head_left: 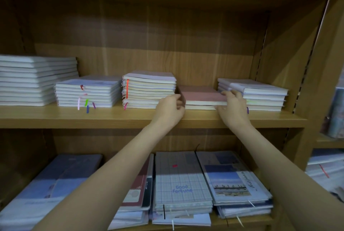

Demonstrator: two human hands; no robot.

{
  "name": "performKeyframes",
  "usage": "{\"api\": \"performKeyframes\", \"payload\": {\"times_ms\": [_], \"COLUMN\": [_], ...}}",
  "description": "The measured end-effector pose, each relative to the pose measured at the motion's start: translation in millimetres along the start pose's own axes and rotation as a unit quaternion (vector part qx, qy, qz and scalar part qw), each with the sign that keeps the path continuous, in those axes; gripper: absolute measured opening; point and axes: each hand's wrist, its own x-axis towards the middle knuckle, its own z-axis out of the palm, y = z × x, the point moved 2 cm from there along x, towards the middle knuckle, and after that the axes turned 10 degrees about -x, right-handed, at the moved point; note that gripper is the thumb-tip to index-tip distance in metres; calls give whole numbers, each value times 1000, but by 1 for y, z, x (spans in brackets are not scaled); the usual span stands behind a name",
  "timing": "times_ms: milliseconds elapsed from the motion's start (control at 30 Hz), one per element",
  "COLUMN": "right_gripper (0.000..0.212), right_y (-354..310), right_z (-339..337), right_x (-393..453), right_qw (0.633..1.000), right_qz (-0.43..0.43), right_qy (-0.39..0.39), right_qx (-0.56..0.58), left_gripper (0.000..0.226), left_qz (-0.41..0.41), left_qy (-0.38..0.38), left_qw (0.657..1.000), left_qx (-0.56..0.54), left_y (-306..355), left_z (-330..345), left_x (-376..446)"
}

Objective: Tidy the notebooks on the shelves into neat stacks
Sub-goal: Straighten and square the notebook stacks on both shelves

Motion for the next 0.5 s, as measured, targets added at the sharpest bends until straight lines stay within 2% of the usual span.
{"api": "performKeyframes", "payload": {"times_ms": [133, 333, 433, 500], "right_gripper": [53, 42, 41, 43], "right_y": [-21, -76, -95, -109], "right_z": [-6, -8, 19, 47], "right_x": [-26, -73, -109, -134], "right_qw": [993, 948, 930, 926], "right_qz": [-90, -241, -308, -334], "right_qy": [38, 67, 30, -53], "right_qx": [61, 194, 199, 168], "left_gripper": [44, 36, 33, 30], "left_qz": [0, 72, 95, 50], "left_qy": [13, 131, 170, 173], "left_qw": [997, 988, 980, 983], "left_qx": [-76, -44, -46, -19], "left_y": [-18, -55, -80, -115], "left_z": [-32, -101, -124, -137], "left_x": [-26, -74, -107, -130]}}
